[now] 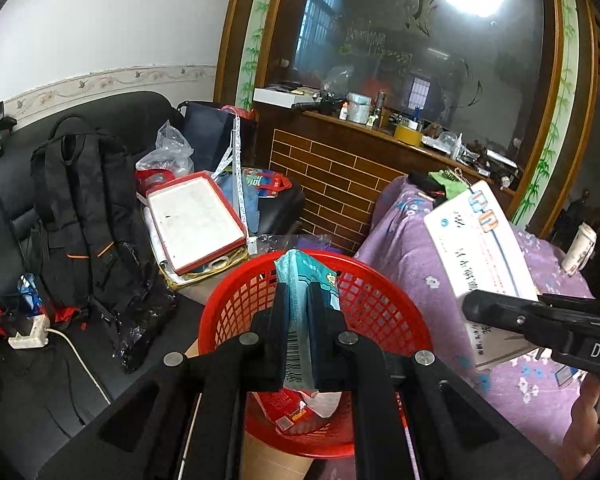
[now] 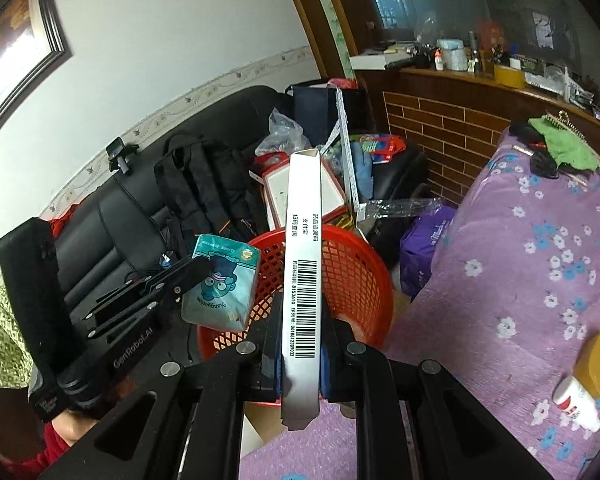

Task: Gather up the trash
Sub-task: 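Carry the white box and teal wipes pack over the red basket, then open both tools to drop the box and wipes pack into the basket, then move both open tools back over the items on the table, then grasp the white spray bottle with the left tool while the right tool grasps the clear plastic bag, then hold the spray bottle and plastic bag closed in both tools above the table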

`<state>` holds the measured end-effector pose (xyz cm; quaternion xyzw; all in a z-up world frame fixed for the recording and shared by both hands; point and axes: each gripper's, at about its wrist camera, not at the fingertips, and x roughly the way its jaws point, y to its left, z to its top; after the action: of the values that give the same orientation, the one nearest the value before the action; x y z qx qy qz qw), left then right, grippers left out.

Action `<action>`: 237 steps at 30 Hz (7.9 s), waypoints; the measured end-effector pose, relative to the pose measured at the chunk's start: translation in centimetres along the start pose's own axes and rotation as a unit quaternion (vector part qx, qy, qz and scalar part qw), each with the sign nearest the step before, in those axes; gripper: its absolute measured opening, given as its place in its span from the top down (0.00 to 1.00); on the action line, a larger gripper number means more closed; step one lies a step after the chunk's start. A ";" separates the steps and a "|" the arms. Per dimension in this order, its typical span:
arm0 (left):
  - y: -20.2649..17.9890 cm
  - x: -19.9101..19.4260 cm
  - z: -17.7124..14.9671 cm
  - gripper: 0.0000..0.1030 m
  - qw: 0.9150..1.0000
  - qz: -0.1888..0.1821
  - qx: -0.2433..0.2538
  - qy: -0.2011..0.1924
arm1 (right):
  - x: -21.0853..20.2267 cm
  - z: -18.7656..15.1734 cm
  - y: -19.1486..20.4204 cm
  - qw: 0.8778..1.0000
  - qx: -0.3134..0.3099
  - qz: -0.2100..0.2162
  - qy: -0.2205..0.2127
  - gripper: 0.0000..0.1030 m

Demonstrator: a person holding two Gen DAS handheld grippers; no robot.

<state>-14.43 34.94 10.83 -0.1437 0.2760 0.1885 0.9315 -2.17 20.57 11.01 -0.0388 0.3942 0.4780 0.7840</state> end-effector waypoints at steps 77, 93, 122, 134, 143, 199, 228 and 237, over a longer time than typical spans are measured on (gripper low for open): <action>-29.2 0.1 -7.8 0.32 0.949 -0.140 0.273 0.079 | -28.1 -18.9 -21.3 0.928 0.242 -0.224 -0.174 0.49; -32.5 7.1 -5.4 0.30 0.935 -0.198 0.252 0.153 | -29.7 -25.4 -29.4 0.887 0.365 -0.208 -0.193 0.49; -37.6 10.2 -11.3 0.31 0.892 -0.239 0.328 0.199 | -26.2 -24.3 -29.0 0.911 0.310 -0.234 -0.141 0.50; -37.1 10.0 -11.8 0.73 0.906 -0.241 0.291 0.191 | -25.9 -24.0 -28.4 0.916 0.294 -0.233 -0.142 0.74; -35.8 5.7 -10.7 0.72 0.932 -0.241 0.258 0.080 | -27.0 -23.1 -25.5 0.913 0.230 -0.280 -0.186 0.74; -34.5 3.9 -11.0 0.72 0.958 -0.208 0.192 0.053 | -27.7 -22.8 -24.2 0.917 0.198 -0.276 -0.208 0.74; -35.3 3.0 -11.8 0.72 0.951 -0.215 0.217 0.042 | -27.7 -22.8 -24.1 0.918 0.196 -0.275 -0.207 0.74; -35.2 3.1 -11.9 0.72 0.951 -0.215 0.220 0.041 | -27.8 -22.9 -24.1 0.918 0.196 -0.276 -0.207 0.74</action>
<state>-2.35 0.10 5.29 0.0009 0.3106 -0.0879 0.9465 -3.11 -22.39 5.91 0.1084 0.2826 0.1530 0.9407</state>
